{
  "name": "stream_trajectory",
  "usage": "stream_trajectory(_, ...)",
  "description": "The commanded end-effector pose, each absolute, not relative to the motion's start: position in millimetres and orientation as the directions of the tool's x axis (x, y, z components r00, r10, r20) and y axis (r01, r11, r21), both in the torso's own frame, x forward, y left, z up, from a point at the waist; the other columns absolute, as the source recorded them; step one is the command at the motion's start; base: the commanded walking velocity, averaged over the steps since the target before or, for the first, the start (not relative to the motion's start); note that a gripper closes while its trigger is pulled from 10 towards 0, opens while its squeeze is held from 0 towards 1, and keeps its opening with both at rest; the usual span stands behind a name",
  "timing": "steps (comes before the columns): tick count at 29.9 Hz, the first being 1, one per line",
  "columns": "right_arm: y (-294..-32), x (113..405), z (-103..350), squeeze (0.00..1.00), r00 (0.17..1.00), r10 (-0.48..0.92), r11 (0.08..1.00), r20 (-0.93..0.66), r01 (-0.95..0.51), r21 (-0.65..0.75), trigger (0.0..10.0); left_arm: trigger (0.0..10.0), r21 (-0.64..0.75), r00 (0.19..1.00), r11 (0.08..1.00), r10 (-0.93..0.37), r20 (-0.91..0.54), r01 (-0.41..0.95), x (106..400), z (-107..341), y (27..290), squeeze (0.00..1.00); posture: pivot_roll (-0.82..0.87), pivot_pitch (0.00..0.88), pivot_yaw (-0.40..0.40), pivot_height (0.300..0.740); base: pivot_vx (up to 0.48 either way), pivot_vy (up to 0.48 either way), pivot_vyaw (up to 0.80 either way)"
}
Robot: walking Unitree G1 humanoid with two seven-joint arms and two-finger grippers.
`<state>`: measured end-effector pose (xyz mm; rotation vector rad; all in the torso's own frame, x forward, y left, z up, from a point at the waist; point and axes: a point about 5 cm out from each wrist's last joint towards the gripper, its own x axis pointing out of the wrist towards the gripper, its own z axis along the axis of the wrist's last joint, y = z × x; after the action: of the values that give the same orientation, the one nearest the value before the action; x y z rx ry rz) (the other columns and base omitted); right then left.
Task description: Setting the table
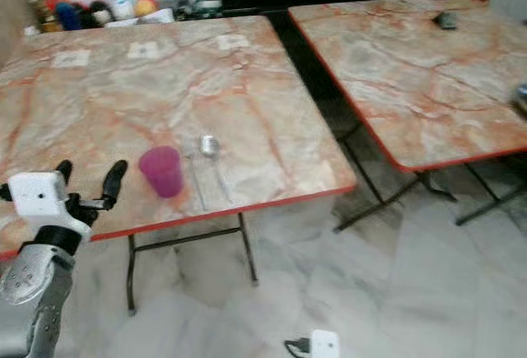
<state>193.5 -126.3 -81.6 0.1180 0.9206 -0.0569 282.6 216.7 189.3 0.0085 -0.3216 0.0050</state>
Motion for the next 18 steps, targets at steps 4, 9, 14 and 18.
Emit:
stream_trajectory(4,-121.2,188.7,-84.2,0.00,0.579,-0.007,0.992,-0.815,0.108,0.068,10.0,10.0,0.018,0.943,1.000,0.000,0.333,-0.006,280.6,193.3,217.5,0.00,0.10,0.157,0.010,0.740,0.000,0.000,-0.74)
stream_trajectory(9,-124.2,188.9,-84.2,0.00,0.583,-0.011,0.992,-0.813,0.110,0.065,10.0,10.0,0.015,0.937,1.000,0.006,0.348,-0.012,280.8,197.2,218.1,0.00,0.10,0.157,0.010,0.740,0.000,0.000,-0.12)
stream_trajectory(14,-127.6,187.9,-84.7,0.00,0.584,-0.014,0.992,-0.811,0.107,0.061,10.0,10.0,0.015,0.920,0.999,0.021,0.392,-0.029,280.2,209.3,219.3,0.00,0.11,0.156,0.008,0.740,0.000,0.000,0.00)
stream_trajectory(18,-128.0,188.0,-84.7,0.00,0.584,-0.013,0.993,-0.811,0.106,0.061,10.0,10.0,0.020,0.912,0.998,0.040,0.408,-0.053,281.4,216.9,221.4,0.00,0.11,0.155,0.008,0.740,0.000,0.000,0.00)
